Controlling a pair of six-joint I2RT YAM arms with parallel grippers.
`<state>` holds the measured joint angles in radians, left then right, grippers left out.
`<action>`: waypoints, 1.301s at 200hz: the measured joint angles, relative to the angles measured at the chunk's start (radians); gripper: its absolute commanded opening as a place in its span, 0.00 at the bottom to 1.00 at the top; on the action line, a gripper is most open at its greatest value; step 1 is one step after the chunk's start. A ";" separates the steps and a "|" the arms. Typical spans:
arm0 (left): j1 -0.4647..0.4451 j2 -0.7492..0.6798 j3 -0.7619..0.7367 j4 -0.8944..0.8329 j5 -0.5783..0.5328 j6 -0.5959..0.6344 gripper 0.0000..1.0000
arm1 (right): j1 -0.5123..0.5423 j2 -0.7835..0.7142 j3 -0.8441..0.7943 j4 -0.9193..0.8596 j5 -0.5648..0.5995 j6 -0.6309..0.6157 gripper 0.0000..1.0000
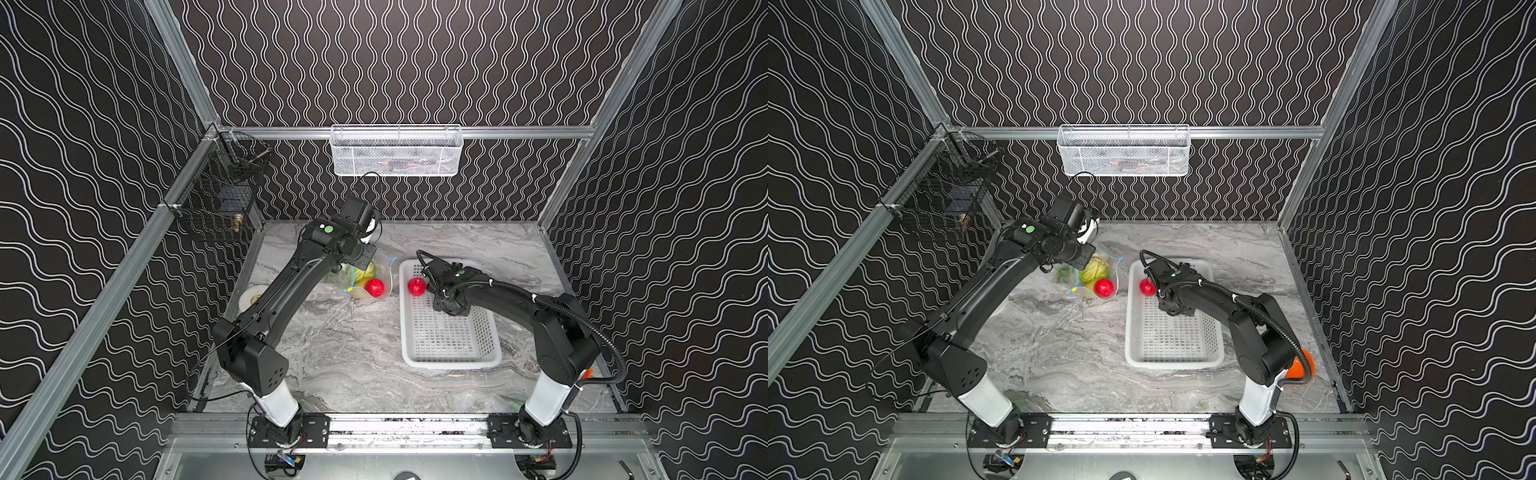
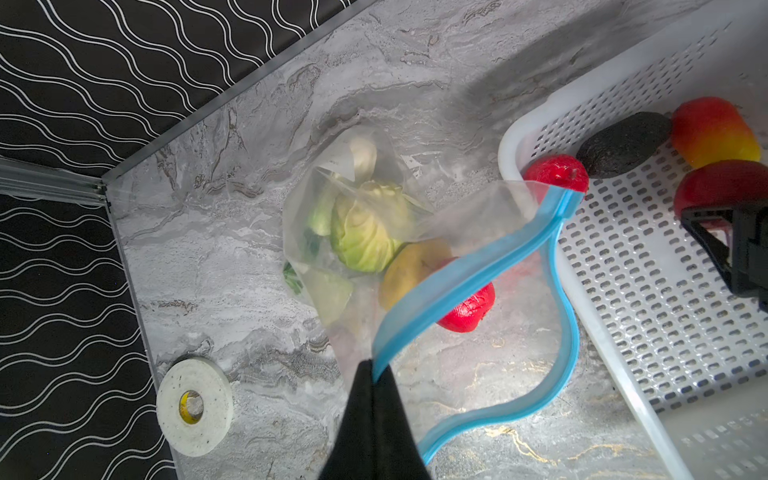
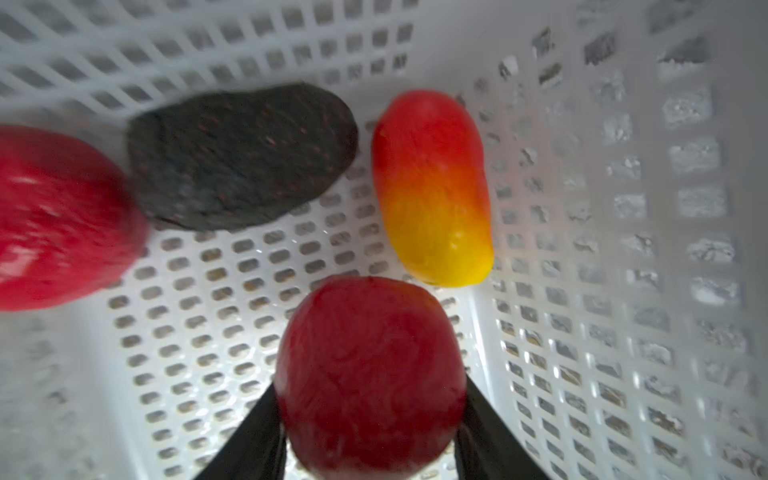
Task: Place the food in the zip-top bag and seal the zipper
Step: 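Lift the dark red apple out of the basket with the right gripper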
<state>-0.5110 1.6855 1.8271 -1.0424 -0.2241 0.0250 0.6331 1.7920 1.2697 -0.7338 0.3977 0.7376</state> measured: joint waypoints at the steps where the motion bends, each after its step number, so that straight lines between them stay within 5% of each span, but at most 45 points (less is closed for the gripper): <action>1: 0.000 0.000 0.000 0.000 0.000 0.000 0.00 | 0.000 0.000 0.000 0.000 0.000 -0.001 0.49; 108: -0.003 0.111 0.095 -0.037 -0.009 0.004 0.00 | -0.069 -0.131 -0.024 0.187 -0.104 -0.148 0.44; 260: -0.026 0.126 0.080 -0.037 0.017 -0.004 0.00 | -0.076 -0.280 -0.103 0.391 -0.222 -0.065 0.43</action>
<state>-0.5369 1.8114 1.9068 -1.0790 -0.2073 0.0212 0.5571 1.5124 1.1664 -0.3431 0.1757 0.6727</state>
